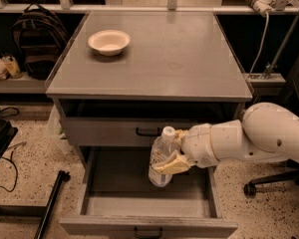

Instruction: Place blue plastic bottle into middle drawer

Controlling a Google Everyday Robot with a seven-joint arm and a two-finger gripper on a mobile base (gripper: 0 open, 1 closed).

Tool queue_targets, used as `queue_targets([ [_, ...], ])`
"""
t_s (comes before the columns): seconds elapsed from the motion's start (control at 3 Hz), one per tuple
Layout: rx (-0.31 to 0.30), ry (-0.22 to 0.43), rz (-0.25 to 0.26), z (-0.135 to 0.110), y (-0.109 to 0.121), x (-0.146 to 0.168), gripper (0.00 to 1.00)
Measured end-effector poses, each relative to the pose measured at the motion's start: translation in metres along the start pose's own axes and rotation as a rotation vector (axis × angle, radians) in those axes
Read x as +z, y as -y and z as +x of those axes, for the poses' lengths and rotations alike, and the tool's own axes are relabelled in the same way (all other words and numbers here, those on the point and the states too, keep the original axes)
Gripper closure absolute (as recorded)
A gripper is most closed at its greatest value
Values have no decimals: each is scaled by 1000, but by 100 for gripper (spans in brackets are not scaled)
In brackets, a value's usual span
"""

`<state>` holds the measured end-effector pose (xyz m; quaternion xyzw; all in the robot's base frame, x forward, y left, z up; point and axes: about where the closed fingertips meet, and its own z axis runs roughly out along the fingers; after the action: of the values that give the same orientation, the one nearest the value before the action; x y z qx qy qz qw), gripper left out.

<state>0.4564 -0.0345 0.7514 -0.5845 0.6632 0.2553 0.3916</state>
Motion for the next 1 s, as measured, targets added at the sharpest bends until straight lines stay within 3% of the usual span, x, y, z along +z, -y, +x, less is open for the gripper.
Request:
queue_targets([
  [0.33,0,0,0,0,0,0,100],
  [0.67,-40,0,10,13,-3,8,100],
  [1.0,-106,7,41,46,-3,24,100],
])
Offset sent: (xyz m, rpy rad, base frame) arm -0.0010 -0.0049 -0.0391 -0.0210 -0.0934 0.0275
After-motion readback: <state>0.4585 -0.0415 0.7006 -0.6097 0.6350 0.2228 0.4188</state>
